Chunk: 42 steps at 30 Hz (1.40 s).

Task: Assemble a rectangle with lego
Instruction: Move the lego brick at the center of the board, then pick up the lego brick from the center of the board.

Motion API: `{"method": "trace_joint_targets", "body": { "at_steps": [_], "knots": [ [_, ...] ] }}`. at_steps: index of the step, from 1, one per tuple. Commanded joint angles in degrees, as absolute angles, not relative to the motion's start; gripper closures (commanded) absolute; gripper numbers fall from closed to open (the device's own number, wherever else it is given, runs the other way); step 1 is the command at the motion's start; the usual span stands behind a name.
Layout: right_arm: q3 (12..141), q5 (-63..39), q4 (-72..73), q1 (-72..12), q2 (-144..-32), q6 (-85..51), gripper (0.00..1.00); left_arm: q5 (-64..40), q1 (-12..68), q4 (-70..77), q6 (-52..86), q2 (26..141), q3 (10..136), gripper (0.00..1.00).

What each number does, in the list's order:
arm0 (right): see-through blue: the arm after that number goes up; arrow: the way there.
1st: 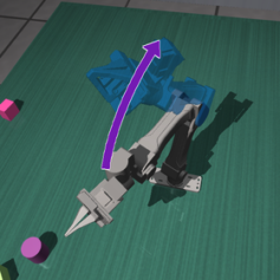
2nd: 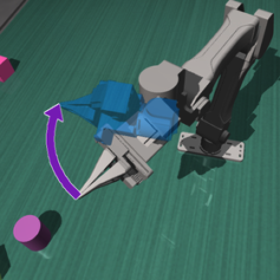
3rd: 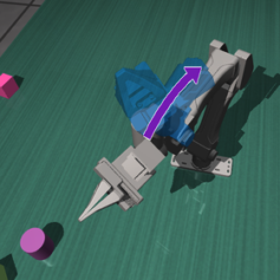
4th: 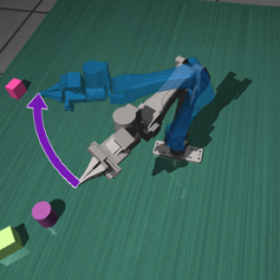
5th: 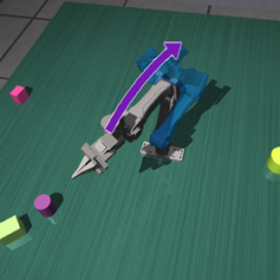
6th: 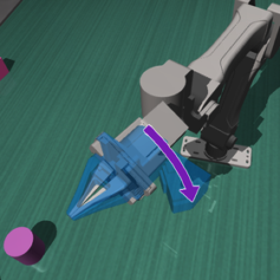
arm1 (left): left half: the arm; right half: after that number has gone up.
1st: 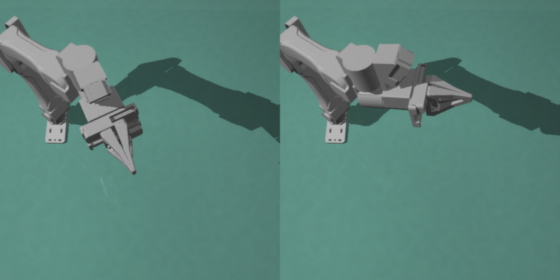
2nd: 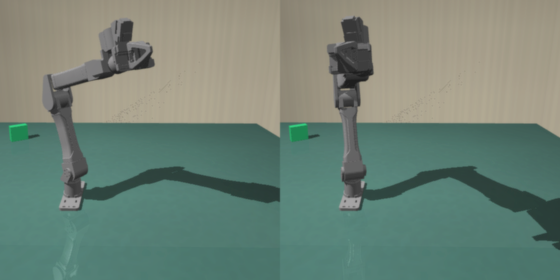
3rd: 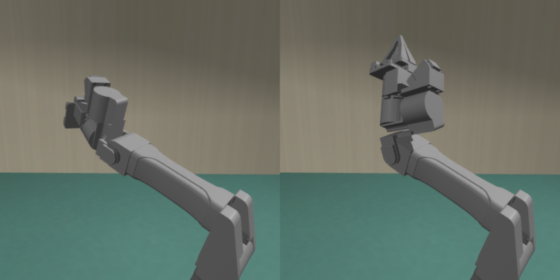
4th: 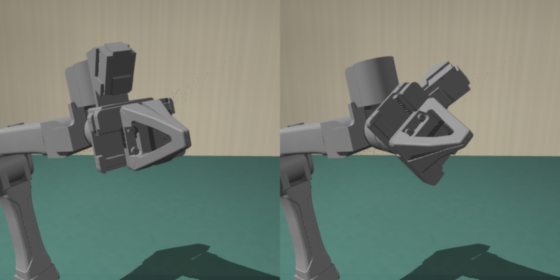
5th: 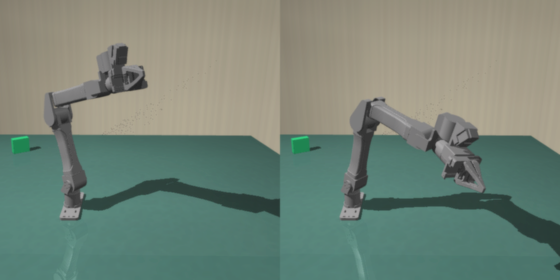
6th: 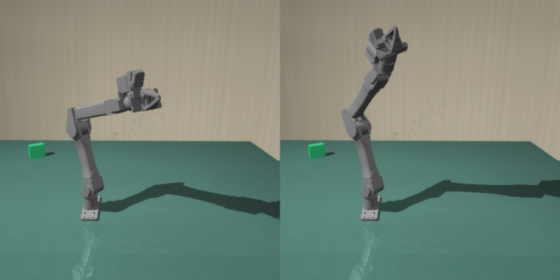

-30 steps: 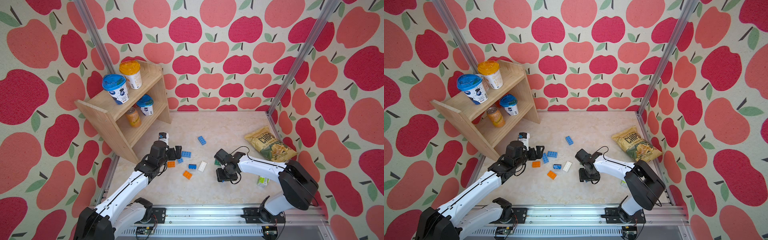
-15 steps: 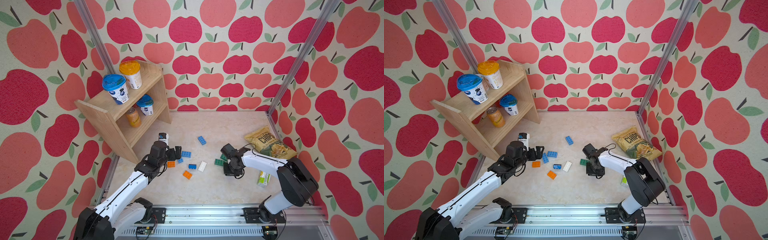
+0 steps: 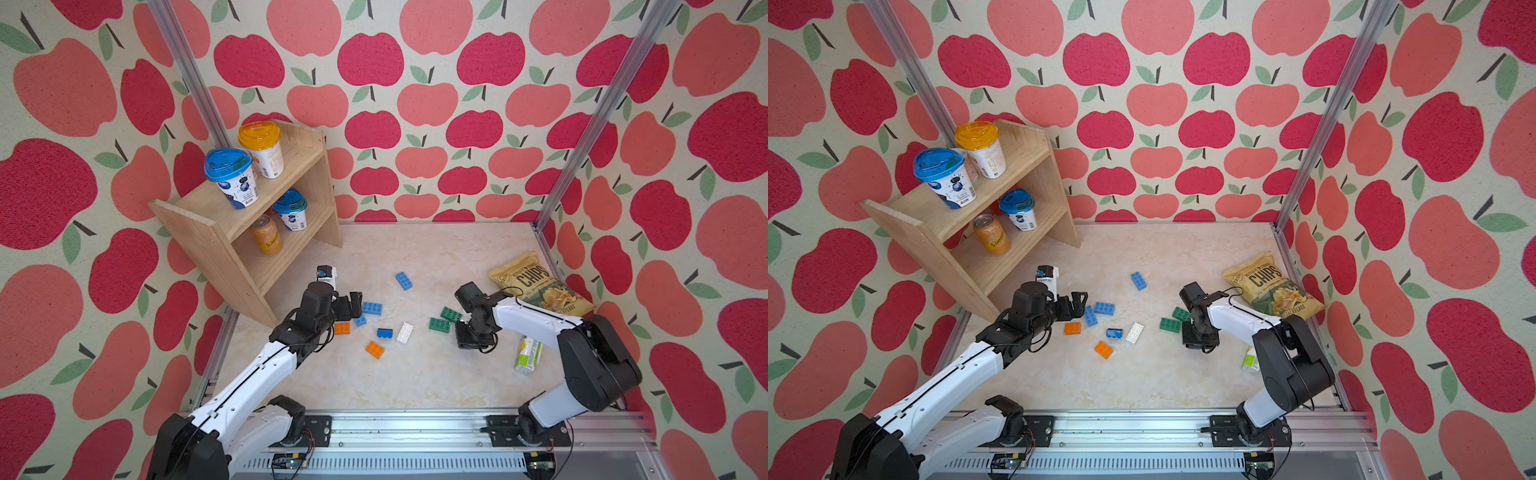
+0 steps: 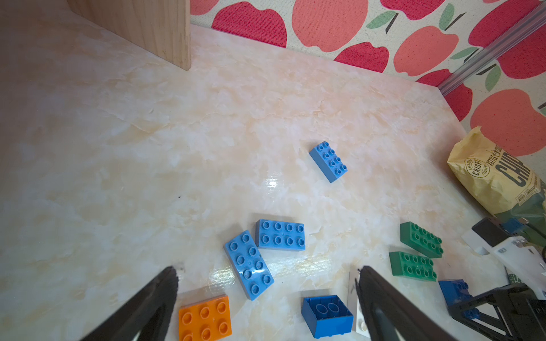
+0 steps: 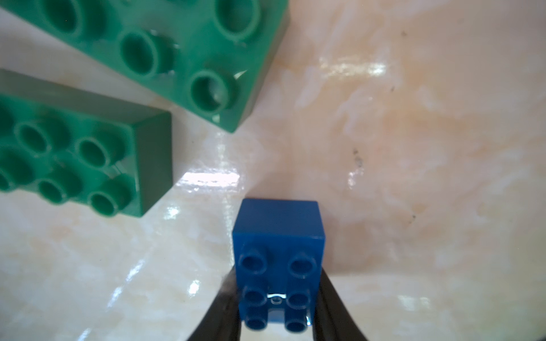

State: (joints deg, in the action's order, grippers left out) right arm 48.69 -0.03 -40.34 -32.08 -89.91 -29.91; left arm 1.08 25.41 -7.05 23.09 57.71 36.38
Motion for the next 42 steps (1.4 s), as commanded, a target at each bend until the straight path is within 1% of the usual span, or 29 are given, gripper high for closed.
{"method": "trace_joint_targets", "body": {
  "at_steps": [1,5,10,13,18,22,24,27,29,33,39,42],
  "knots": [
    [47.4,-1.5,-39.7,-31.7,-93.3,-27.7,0.71,2.0,25.7,-6.7,23.6,58.5,38.5,0.03],
    [48.5,-2.1,-40.5,-32.4,-94.8,-28.7,0.64,2.2,25.8,-6.9,23.6,58.6,38.7,0.03],
    [50.6,-0.1,-43.0,-33.9,-95.5,-30.0,0.42,2.5,25.8,-7.3,23.7,58.1,38.6,0.03],
    [53.0,1.5,-45.3,-35.4,-94.5,-30.3,0.38,3.0,25.8,-8.0,23.6,57.7,38.8,0.02],
    [58.8,5.8,-49.6,-40.5,-91.9,-31.4,0.35,4.5,25.8,-9.6,23.7,55.8,38.7,0.03],
    [63.5,7.4,-49.1,-46.4,-91.1,-31.1,0.34,7.4,25.8,-11.1,24.9,53.4,38.2,0.02],
    [66.6,9.1,-48.8,-49.4,-92.4,-29.9,0.32,8.7,25.7,-11.7,25.2,51.9,37.9,0.03],
    [71.3,8.9,-48.6,-52.1,-95.9,-26.8,0.28,9.6,25.6,-12.4,25.2,50.2,37.7,0.03],
    [74.3,8.4,-47.8,-53.9,-98.6,-24.2,0.28,11.0,25.6,-13.5,26.0,49.2,37.6,0.03],
    [80.7,6.2,-45.4,-56.5,-104.6,-18.1,0.29,15.4,25.0,-17.0,29.6,46.7,37.0,0.03],
    [87.9,1.4,-44.2,-57.7,-113.1,-11.0,0.32,15.8,24.1,-18.5,30.5,42.7,36.0,0.03],
    [90.2,0.0,-44.4,-58.0,-115.6,-8.9,0.33,15.6,23.3,-19.2,30.8,41.7,35.8,0.03]
  ]
}}
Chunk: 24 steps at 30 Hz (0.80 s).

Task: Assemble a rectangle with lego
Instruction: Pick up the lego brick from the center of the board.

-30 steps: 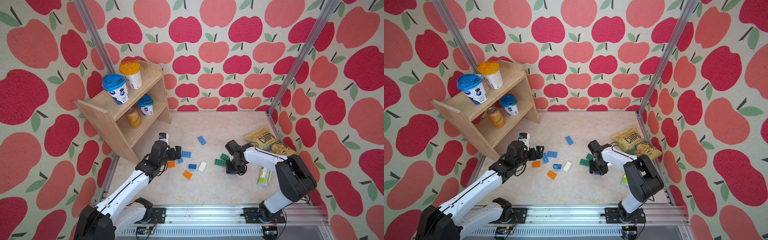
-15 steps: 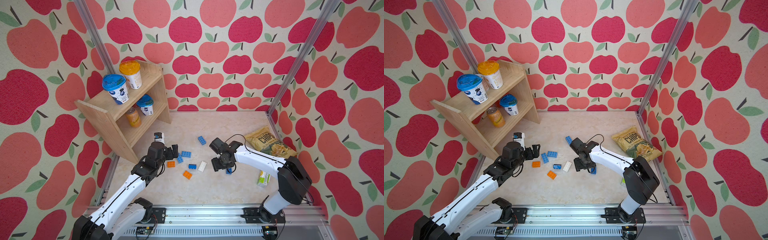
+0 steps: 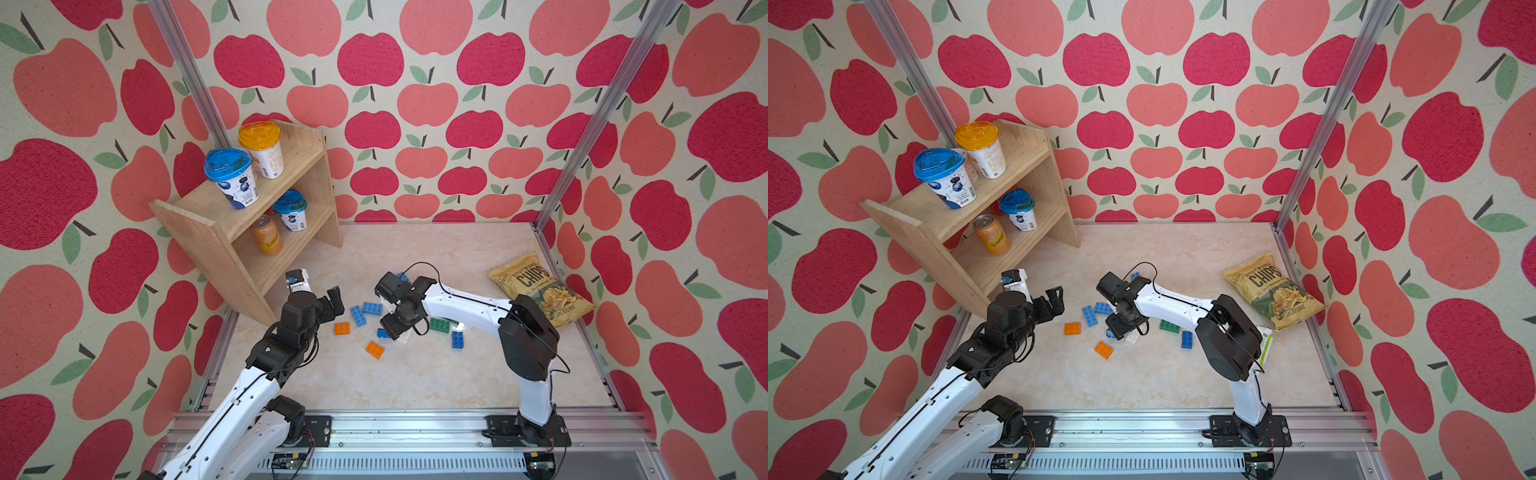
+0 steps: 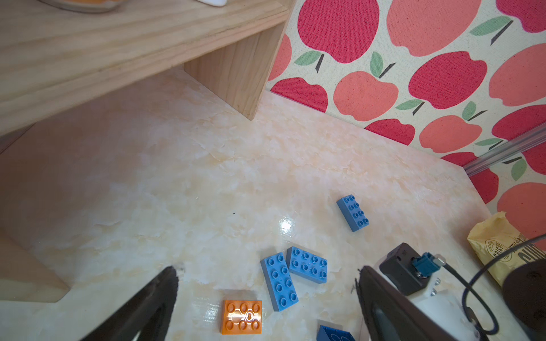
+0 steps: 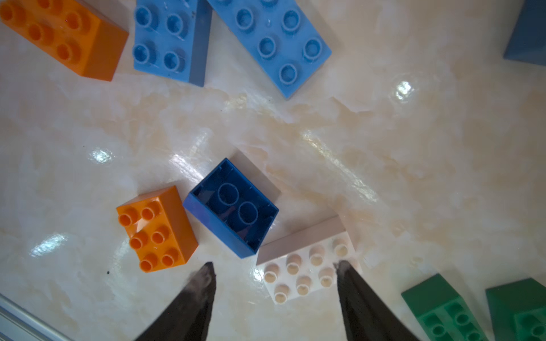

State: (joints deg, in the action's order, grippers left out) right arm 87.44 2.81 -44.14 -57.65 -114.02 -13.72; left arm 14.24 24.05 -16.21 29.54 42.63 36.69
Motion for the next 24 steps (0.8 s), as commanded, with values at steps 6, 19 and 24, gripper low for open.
{"method": "trace_joint_targets", "body": {
  "at_steps": [6,19,24],
  "knots": [
    [93.0,-1.6,-44.5,-58.4,-118.8,-6.7,0.34,13.8,22.0,-18.8,31.5,41.3,35.2,0.03],
    [96.8,-1.3,-45.2,-58.6,-124.0,-5.8,0.37,11.2,20.1,-18.3,32.3,41.6,34.8,0.03],
    [96.8,-1.9,-45.2,-58.4,-124.5,-6.5,0.49,10.6,19.6,-18.2,32.4,41.4,34.8,0.03]
  ]
}}
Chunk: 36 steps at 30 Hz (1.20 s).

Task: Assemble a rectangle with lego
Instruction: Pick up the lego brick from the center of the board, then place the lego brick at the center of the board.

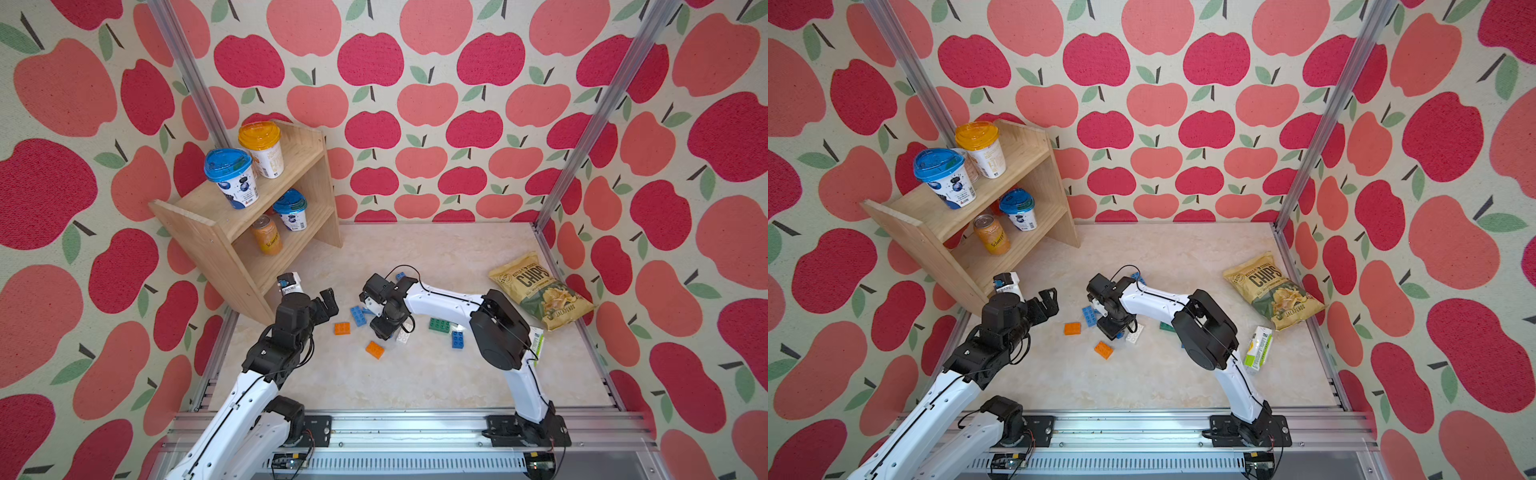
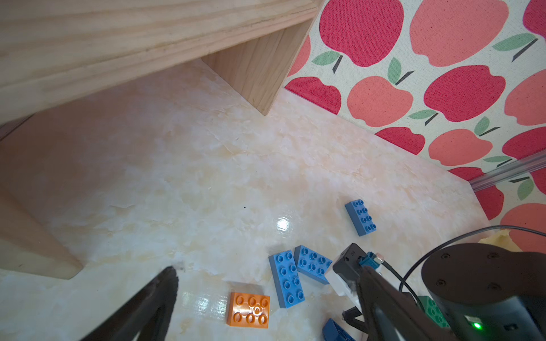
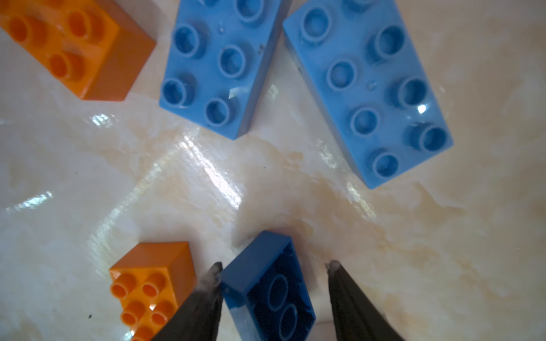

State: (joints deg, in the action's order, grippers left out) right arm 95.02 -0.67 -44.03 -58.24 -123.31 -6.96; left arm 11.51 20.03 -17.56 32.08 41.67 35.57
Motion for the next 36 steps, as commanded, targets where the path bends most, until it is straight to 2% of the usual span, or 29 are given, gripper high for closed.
{"method": "trace_joint_targets", "body": {
  "at_steps": [1,6,12,16,20,30,36],
  "knots": [
    [96.8,-2.0,-45.1,-58.3,-124.4,-6.7,0.53,10.6,19.6,-18.1,32.4,41.5,34.8,0.03],
    [96.4,-3.6,-44.5,-57.4,-123.2,-8.5,0.73,10.0,19.3,-18.1,32.3,41.6,35.1,0.03],
    [91.5,-10.2,-38.4,-54.2,-117.5,-14.4,0.77,8.6,19.2,-17.5,31.5,42.5,35.6,0.03],
    [85.4,-14.4,-32.1,-51.7,-112.8,-19.6,0.83,7.0,19.2,-16.8,30.7,43.6,36.3,0.03],
    [76.8,-16.8,-25.1,-49.4,-106.2,-26.0,0.84,4.6,19.2,-16.3,29.6,45.3,37.3,0.03],
    [53.5,-13.4,-16.0,-49.2,-88.9,-40.9,0.87,0.0,20.9,-17.2,28.5,50.5,41.2,0.03],
    [41.0,-15.7,-7.9,-49.1,-82.6,-47.7,0.87,-1.3,22.0,-16.9,28.5,53.1,42.9,0.03]
  ]
}}
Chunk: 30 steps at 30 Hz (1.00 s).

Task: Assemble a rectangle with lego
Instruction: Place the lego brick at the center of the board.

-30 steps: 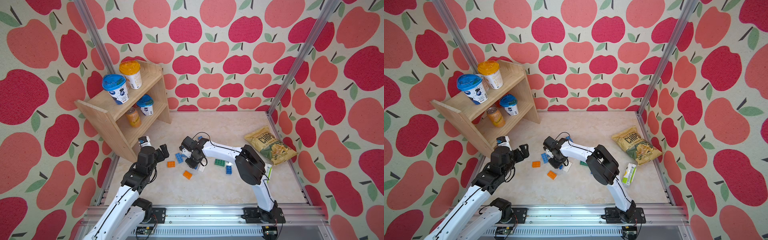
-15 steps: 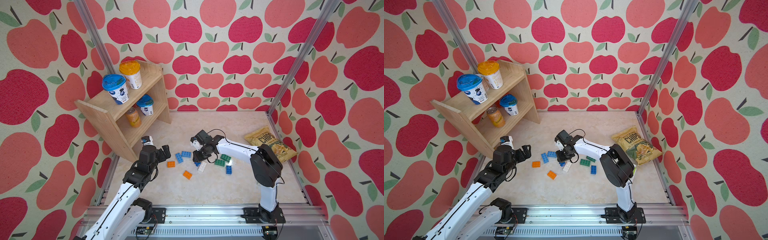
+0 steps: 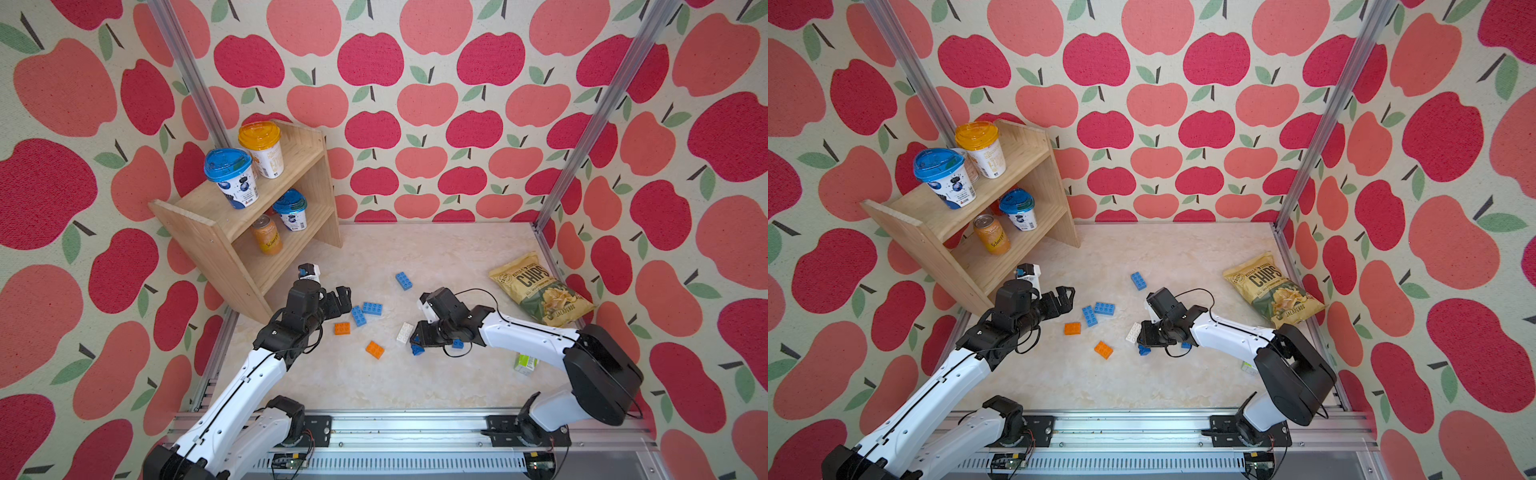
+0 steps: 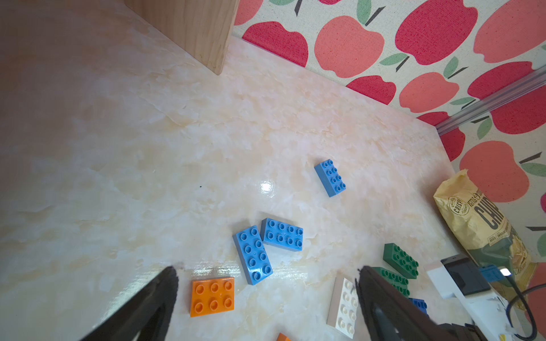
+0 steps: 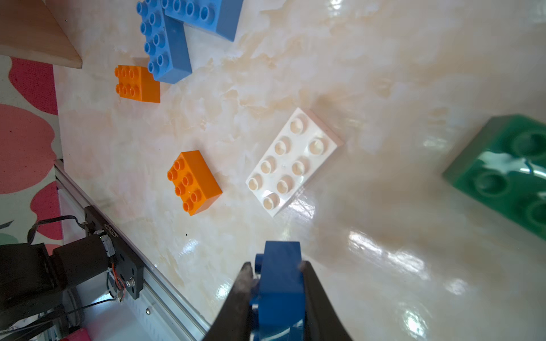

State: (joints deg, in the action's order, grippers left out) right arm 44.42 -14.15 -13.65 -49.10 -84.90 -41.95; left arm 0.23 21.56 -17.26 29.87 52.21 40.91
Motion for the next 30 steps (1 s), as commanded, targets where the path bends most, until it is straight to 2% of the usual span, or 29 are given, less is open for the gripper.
{"method": "trace_joint_targets", "body": {
  "at_steps": [1,11,19,23,30],
  "knots": [
    [40.0,-16.0,-7.2,-49.1,-82.1,-48.0,0.87,-1.3,22.3,-17.0,28.4,53.4,43.3,0.02],
    [36.7,-25.1,1.9,-48.6,-86.5,-49.3,0.82,-0.6,24.0,-17.0,28.8,56.2,44.8,0.03],
    [36.7,-26.1,0.7,-46.2,-90.7,-48.3,0.81,0.4,24.7,-16.9,28.9,55.9,44.8,0.03],
    [36.0,-25.0,-1.5,-44.5,-90.2,-47.9,0.74,0.9,24.9,-16.8,28.9,56.1,44.9,0.03],
    [34.8,-23.7,-4.3,-42.2,-89.4,-46.7,0.53,1.3,25.0,-16.8,28.9,57.0,45.2,0.03]
  ]
}}
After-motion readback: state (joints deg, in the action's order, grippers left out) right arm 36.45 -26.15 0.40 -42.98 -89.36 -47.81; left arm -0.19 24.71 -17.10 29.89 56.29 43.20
